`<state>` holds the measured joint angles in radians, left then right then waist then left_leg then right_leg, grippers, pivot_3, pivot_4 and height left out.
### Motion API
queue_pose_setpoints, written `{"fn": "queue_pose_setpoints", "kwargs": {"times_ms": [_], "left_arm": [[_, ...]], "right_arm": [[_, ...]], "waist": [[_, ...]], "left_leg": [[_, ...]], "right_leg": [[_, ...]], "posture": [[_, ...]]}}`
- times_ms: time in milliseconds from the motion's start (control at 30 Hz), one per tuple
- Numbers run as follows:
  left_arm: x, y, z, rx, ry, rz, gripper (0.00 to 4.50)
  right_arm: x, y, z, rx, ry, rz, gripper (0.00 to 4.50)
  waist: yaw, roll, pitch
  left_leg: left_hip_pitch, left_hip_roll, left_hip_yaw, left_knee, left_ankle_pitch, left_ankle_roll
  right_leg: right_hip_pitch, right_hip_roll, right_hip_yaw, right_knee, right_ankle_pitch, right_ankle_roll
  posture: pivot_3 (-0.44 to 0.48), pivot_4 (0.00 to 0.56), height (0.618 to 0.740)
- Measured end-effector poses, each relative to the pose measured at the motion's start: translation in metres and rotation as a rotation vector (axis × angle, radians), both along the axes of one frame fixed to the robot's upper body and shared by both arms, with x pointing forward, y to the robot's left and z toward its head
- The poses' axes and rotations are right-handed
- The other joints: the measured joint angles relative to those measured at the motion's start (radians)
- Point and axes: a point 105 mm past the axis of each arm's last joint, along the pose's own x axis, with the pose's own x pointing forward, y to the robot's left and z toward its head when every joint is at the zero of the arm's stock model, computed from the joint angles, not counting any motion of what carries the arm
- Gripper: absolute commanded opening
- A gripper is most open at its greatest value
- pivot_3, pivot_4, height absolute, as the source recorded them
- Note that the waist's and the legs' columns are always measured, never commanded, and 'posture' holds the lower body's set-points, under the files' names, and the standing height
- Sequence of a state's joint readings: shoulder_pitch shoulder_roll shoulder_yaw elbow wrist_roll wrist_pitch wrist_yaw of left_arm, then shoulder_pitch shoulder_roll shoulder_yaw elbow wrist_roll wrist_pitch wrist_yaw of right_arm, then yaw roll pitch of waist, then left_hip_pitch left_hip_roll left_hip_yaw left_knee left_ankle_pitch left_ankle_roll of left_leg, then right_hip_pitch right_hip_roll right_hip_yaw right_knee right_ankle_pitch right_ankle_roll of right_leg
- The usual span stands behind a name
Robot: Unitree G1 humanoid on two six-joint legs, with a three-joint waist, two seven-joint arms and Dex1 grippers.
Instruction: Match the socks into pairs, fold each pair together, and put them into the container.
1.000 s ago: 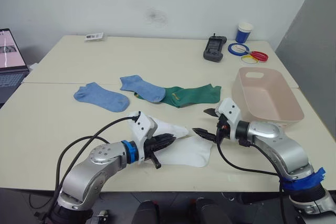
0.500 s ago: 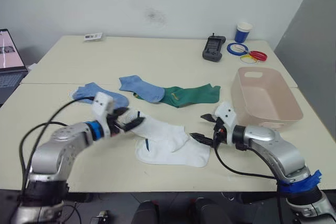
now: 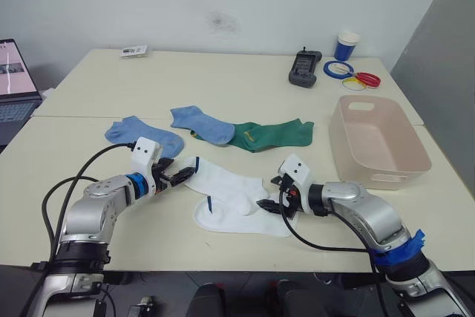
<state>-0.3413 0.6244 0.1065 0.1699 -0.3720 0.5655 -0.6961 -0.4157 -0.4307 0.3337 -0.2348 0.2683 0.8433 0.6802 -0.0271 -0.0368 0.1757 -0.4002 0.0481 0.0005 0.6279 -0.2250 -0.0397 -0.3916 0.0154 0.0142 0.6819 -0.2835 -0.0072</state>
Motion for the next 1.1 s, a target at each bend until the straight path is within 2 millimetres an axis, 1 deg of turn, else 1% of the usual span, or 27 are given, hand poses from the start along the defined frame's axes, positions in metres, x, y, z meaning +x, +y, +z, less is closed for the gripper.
{"fn": "queue_pose_setpoints", "kwargs": {"times_ms": [133,167,267,300,333,533,667,833,900,967,1100], "left_arm": [[0.0,-0.002,-0.001,-0.001,0.006,-0.016,1.96],[0.0,-0.003,-0.001,-0.001,0.008,-0.019,1.59],[-0.001,-0.004,-0.002,-0.001,0.014,-0.023,0.62],[-0.001,-0.004,-0.002,-0.002,0.015,-0.024,0.27],[-0.001,-0.004,-0.003,-0.002,0.017,-0.024,0.02],[-0.007,-0.004,-0.004,-0.005,0.018,-0.027,0.02],[-0.015,-0.001,-0.002,-0.02,0.013,-0.036,0.02],[-0.032,-0.002,0.025,-0.069,-0.04,-0.059,0.02],[-0.042,-0.01,0.036,-0.102,-0.053,-0.089,0.02],[-0.049,-0.021,0.043,-0.133,-0.059,-0.118,0.02],[-0.066,-0.04,0.05,-0.153,-0.052,-0.17,0.02]], "right_arm": [[-0.002,0.004,0.001,0.018,0.002,0.022,1.79],[-0.002,0.006,0.002,0.026,0.003,0.027,1.35],[-0.002,0.01,0.007,0.038,-0.006,0.048,0.25],[-0.002,0.011,0.009,0.041,-0.013,0.062,0.0],[-0.002,0.012,0.011,0.046,-0.023,0.07,0.0],[-0.003,0.012,0.013,0.058,-0.017,0.083,0.0],[-0.003,0.008,0.022,0.083,-0.023,0.076,0.0],[-0.013,-0.001,0.051,0.161,-0.007,0.123,0.0],[-0.018,-0.007,0.058,0.174,0.015,0.14,0.0],[-0.022,-0.015,0.062,0.179,0.047,0.147,0.0],[-0.028,-0.03,0.068,0.198,0.109,0.146,0.0]], "waist": [[0.0,0.0,0.0],[0.0,0.0,0.0],[-0.001,0.0,0.0],[-0.001,0.0,0.0],[-0.001,0.0,0.0],[-0.001,0.0,0.0],[-0.001,0.0,0.0],[-0.002,0.0,0.0],[-0.002,0.0,0.0],[-0.002,0.0,0.001],[-0.001,0.0,0.001]], "left_leg": [[0.0,0.0,0.001,0.0,0.0,0.0],[0.0,0.0,0.001,0.0,0.0,0.0],[0.0,0.0,0.0,0.0,0.0,0.0],[0.0,0.0,0.0,0.0,0.0,0.0],[0.0,0.0,0.0,0.0,0.0,0.0],[0.0,0.001,0.0,0.0,0.0,0.0],[0.0,0.001,0.0,0.0,0.0,0.0],[0.0,0.002,0.0,0.0,0.0,0.0],[0.0,0.002,0.0,0.0,0.0,0.0],[0.0,0.002,0.0,0.0,0.0,0.0],[0.0,0.001,0.0,0.0,0.0,0.0]], "right_leg": [[0.0,0.0,0.001,0.0,0.0,0.0],[0.0,0.0,0.001,0.0,0.0,0.0],[0.0,0.0,0.001,0.0,0.0,0.0],[0.0,0.0,0.001,0.0,0.0,0.0],[0.0,0.0,0.0,0.0,0.0,0.0],[0.0,0.0,0.001,0.0,0.0,0.0],[0.0,-0.001,0.001,0.0,0.0,0.0],[0.0,-0.001,0.001,-0.001,0.0,0.0],[0.0,-0.002,0.001,-0.001,0.0,0.0],[0.001,-0.002,0.001,-0.001,0.0,0.0],[0.001,-0.002,0.001,-0.002,0.0,0.0]], "posture": [[0.0,0.15,0.74],[0.0,0.15,0.74],[0.0,0.15,0.74],[0.0,0.15,0.74],[0.0,0.15,0.74],[0.0,0.15,0.74],[0.0,0.15,0.74],[0.0,0.15,0.74],[0.0,0.15,0.74],[0.0,0.15,0.74],[0.0,0.15,0.74]]}}
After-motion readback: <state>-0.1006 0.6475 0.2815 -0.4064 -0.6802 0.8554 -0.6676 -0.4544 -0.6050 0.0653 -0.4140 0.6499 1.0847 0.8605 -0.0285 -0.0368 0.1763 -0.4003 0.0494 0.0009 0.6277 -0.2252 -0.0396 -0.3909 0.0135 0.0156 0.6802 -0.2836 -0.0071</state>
